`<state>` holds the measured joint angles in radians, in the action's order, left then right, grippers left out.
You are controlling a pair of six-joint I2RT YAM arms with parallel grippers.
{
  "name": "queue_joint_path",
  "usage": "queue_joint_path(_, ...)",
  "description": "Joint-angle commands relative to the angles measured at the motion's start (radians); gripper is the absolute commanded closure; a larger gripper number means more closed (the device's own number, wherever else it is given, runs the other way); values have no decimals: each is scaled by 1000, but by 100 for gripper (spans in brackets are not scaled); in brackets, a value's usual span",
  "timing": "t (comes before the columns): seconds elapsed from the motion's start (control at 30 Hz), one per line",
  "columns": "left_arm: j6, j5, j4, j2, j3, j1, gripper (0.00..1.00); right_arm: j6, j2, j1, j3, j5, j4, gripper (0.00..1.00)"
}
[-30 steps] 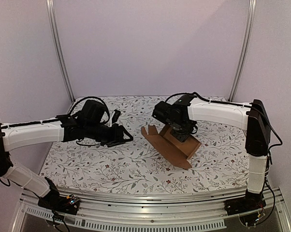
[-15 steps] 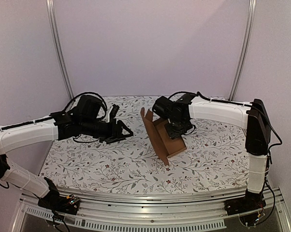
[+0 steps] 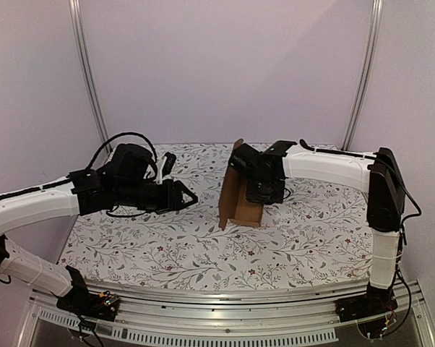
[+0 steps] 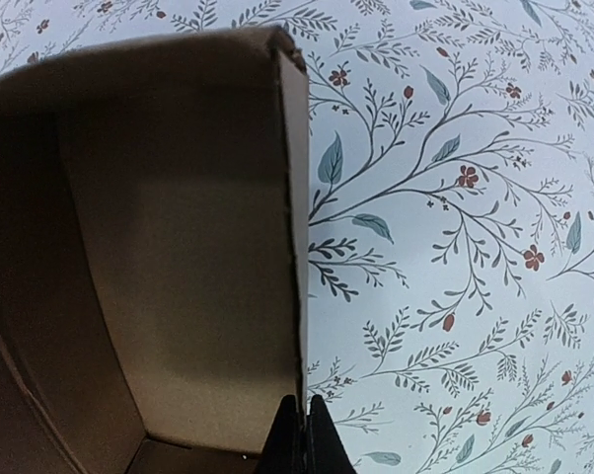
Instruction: Fold the paper box
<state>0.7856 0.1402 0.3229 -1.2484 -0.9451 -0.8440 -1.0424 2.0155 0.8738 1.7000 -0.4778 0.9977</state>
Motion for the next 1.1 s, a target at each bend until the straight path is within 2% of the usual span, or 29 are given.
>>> queue_joint_path(0.0, -46, -74, -22, -25, -24, -46, 48, -178, 8, -8, -40, 16, -43, 100)
queue_joint_path(0.47, -186, -226, -23, -182, -171, -183, 45, -259, 62, -7, -68, 49, -99, 100)
queue_joint_path(0.9, -250, -398, 65, -296, -233, -222, 47, -277, 70, -19, -108, 100, -148, 100)
queue_joint_path(0.97, -255, -398, 65, -312, -239, -223, 49, -277, 68, -21, -113, 105, -155, 100)
queue_joint_path(1.07, -256, -381, 64, -335, -249, -224, 58, -278, 62, -21, -123, 104, -163, 100)
